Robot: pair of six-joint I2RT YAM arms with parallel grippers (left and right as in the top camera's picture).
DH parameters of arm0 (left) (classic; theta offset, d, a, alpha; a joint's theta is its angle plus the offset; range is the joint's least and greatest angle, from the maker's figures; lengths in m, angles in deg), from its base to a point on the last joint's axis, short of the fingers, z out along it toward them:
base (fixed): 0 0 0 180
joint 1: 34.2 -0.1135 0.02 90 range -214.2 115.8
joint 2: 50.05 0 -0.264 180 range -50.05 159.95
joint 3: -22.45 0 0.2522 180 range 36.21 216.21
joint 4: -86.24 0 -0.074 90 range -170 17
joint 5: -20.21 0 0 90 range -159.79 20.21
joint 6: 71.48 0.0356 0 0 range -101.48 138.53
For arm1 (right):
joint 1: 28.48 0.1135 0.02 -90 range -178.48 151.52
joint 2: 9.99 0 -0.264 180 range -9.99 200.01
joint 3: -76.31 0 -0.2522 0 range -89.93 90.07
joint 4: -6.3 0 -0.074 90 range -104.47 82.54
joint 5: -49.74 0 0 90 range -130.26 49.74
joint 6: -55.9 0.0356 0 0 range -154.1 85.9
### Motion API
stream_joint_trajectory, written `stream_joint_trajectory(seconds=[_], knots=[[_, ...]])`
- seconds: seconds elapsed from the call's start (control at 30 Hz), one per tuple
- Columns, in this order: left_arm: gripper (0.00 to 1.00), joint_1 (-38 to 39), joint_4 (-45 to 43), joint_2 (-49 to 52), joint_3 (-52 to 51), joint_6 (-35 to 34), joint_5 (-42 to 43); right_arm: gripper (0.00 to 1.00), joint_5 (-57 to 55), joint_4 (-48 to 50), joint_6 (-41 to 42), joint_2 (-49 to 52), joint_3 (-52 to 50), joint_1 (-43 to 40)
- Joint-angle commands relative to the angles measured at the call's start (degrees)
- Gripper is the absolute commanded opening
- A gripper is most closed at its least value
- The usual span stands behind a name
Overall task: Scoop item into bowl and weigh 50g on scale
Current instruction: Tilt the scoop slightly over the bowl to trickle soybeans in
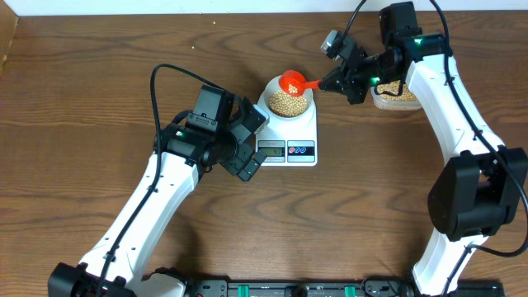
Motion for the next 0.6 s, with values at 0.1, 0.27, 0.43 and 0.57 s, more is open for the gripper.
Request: stream_joint_trajectory(seconds=[0.1, 0.27, 0.43, 0.57], knots=[[0.98, 0.00, 0.22, -0.55, 1.68, 0.55, 0.90, 0.01, 1.95, -1.36, -2.05, -0.11, 0.81, 0.15], [0.98, 0.00, 0.22, -0.55, 1.68, 0.52, 0.90, 0.01, 1.29, -2.23, -3.45, -0.11, 0.81, -0.07], [0.98, 0.00, 0.22, -0.55, 1.68, 0.52, 0.90, 0.01, 0.85, -1.97, -2.60, -0.11, 0.81, -0.37], [0.98, 0.00, 0.22, -0.55, 1.68, 0.52, 0.90, 0.01, 0.87, -1.97, -2.58, -0.11, 0.81, -0.37]])
